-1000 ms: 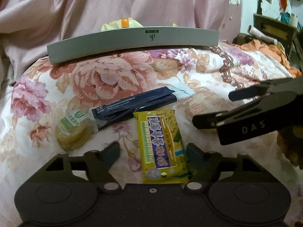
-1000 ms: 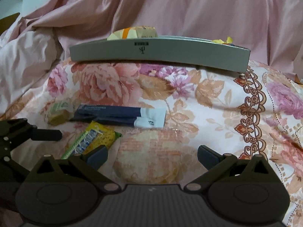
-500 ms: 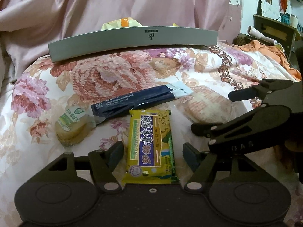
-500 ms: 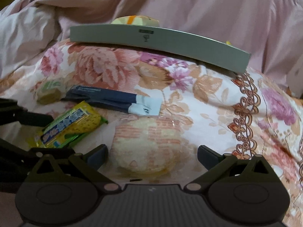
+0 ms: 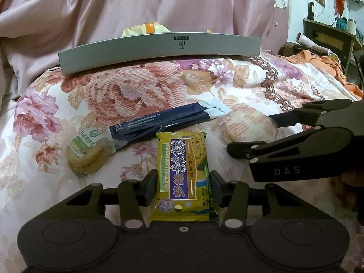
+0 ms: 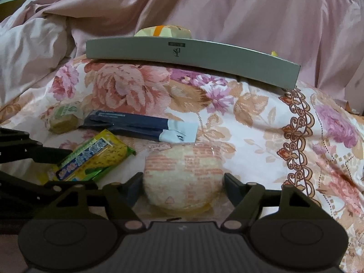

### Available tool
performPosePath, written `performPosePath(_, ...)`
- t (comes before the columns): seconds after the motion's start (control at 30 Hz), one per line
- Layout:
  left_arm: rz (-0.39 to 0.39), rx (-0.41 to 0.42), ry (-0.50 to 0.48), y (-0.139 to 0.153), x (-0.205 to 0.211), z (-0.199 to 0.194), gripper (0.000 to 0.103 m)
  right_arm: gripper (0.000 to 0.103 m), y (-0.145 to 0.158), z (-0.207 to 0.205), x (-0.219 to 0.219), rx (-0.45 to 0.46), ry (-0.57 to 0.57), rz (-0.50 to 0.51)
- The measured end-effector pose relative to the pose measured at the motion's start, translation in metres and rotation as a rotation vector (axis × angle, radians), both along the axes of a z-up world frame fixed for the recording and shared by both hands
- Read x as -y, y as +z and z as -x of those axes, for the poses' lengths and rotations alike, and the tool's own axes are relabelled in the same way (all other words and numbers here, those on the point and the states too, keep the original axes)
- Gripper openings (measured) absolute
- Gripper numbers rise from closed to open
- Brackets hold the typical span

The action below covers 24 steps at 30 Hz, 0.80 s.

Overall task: Organize snacks
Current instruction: 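Grasp the round rice cracker with the right tool while the left tool holds the biscuit pack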

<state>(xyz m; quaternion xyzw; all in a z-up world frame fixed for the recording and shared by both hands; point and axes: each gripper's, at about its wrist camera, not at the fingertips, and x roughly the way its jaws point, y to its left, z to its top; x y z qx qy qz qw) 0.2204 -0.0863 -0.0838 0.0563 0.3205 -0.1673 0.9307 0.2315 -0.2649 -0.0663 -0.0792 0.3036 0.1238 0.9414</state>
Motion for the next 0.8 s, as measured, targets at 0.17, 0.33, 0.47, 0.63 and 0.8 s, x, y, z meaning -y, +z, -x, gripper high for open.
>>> performPosePath(0.17,0.000,0.005,0.001,0.000,0.000,0.001,0.050,0.077,0.000,0.000,-0.002,0.005,0.004,0.003)
performPosePath(0.33,-0.009,0.017,-0.001,0.001,0.002,0.003,0.050,0.077,0.000,0.001,-0.002,0.008,0.002,0.004)
performPosePath(0.47,-0.016,0.022,-0.008,0.001,0.002,0.003,0.050,0.077,0.000,0.002,-0.004,0.024,0.004,0.030)
performPosePath(0.63,-0.012,0.009,-0.016,-0.001,0.003,-0.001,0.053,0.077,0.001,0.005,-0.009,0.049,0.011,0.079)
performPosePath(0.8,-0.028,0.000,-0.017,-0.001,0.010,-0.008,0.056,0.077,0.006,0.005,-0.005,0.060,-0.014,0.067)
